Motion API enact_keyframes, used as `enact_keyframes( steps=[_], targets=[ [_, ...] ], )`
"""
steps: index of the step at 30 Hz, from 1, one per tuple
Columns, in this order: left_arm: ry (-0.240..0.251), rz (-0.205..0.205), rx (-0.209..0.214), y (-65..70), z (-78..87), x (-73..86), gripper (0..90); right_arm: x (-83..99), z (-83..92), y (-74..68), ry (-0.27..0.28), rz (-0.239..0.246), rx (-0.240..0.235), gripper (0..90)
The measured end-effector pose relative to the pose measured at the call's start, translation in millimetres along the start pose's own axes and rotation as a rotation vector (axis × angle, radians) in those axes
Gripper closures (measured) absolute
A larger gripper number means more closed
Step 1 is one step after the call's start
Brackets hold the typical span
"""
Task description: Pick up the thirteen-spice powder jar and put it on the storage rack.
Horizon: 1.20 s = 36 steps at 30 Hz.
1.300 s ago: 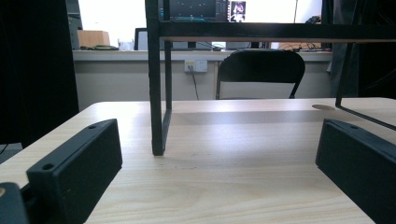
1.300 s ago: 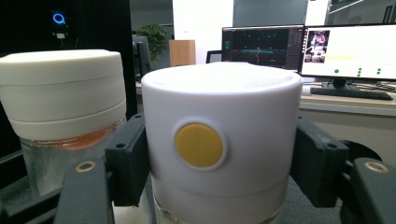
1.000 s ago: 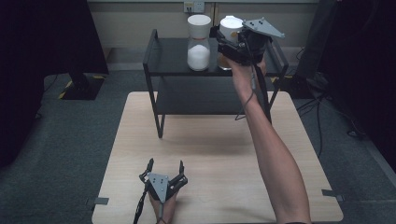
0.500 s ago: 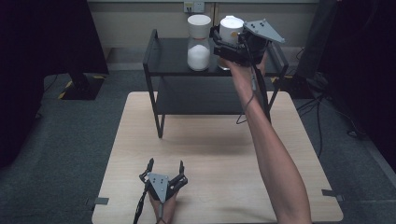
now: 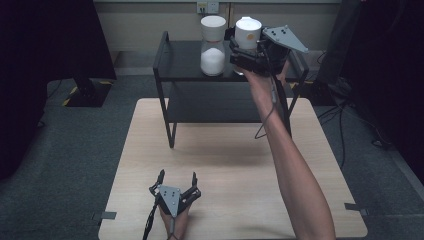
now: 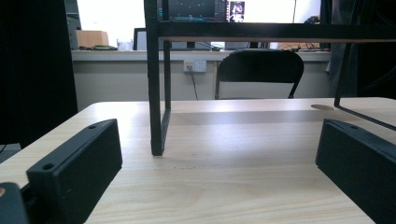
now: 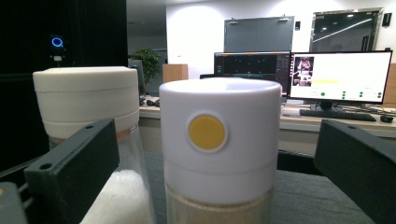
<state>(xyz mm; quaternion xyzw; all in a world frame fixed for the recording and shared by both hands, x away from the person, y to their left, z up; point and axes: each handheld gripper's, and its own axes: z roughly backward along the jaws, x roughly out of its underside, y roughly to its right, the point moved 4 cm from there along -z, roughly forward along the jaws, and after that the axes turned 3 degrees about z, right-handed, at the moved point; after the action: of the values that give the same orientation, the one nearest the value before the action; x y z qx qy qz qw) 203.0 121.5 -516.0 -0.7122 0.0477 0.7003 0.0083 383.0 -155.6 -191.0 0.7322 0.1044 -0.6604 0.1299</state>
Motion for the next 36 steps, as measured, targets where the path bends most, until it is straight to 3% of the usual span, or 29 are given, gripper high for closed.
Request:
enact_keyframes(
  steps=[15,36],
  targets=[
    [0.000,0.000,-0.001,0.1,0.1,0.0,0.0,6.5,25.3,-4.9,0.004,0.005,-0.003,0.0],
    [0.001,0.001,-0.001,0.2,0.0,0.1,0.0,38.8,71.4,-3.1,0.018,-0.002,0.007,0.0]
  ],
)
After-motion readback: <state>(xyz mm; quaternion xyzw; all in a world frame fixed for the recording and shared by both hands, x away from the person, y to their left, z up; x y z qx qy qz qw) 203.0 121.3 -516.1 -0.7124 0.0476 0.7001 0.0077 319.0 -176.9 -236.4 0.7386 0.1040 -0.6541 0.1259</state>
